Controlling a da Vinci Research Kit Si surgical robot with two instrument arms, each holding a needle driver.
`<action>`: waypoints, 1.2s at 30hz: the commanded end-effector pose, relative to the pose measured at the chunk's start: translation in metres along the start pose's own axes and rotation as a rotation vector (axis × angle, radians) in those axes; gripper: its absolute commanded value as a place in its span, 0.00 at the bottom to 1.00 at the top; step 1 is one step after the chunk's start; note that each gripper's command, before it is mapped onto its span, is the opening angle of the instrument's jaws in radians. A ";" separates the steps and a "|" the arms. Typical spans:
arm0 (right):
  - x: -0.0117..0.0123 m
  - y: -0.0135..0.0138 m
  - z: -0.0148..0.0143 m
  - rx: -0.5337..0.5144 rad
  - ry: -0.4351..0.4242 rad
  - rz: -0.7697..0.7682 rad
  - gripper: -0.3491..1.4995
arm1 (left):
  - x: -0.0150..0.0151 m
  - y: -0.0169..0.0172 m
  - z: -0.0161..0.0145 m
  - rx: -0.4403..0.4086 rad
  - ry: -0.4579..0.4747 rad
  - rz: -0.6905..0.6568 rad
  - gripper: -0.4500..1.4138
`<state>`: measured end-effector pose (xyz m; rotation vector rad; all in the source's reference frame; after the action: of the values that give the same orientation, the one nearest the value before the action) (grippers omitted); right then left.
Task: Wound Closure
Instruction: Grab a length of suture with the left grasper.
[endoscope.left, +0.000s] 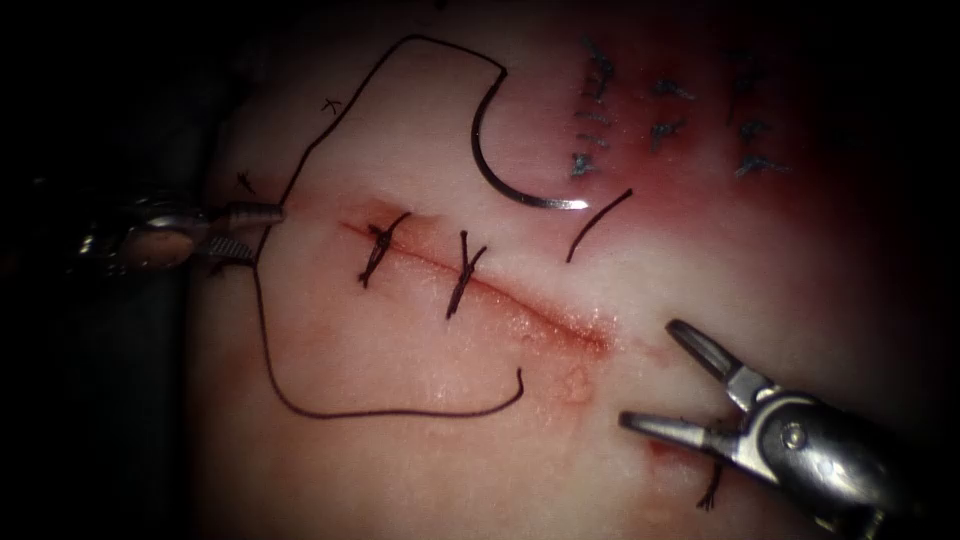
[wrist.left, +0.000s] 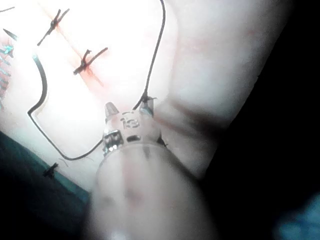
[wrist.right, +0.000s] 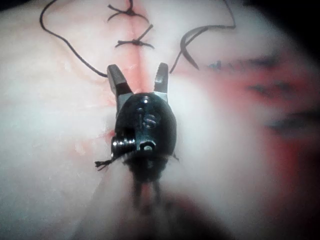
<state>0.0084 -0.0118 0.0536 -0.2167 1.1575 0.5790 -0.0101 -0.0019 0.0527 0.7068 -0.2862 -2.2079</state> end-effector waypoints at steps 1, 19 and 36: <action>-0.0005 -0.0002 0.0007 0.000 0.002 -0.008 0.98 | -0.0001 -0.0002 0.0005 -0.025 -0.006 0.018 0.55; -0.0006 -0.0004 0.0008 0.001 0.007 0.019 0.97 | 0.0001 0.0006 0.0020 -0.121 -0.050 0.084 0.53; -0.0006 -0.0004 0.0010 0.002 0.008 0.021 0.96 | -0.0022 -0.0001 0.0040 -0.139 -0.100 0.135 0.56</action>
<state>0.0087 -0.0120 0.0539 -0.2061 1.1664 0.5972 -0.0108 -0.0008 0.0564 0.4875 -0.2197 -2.1143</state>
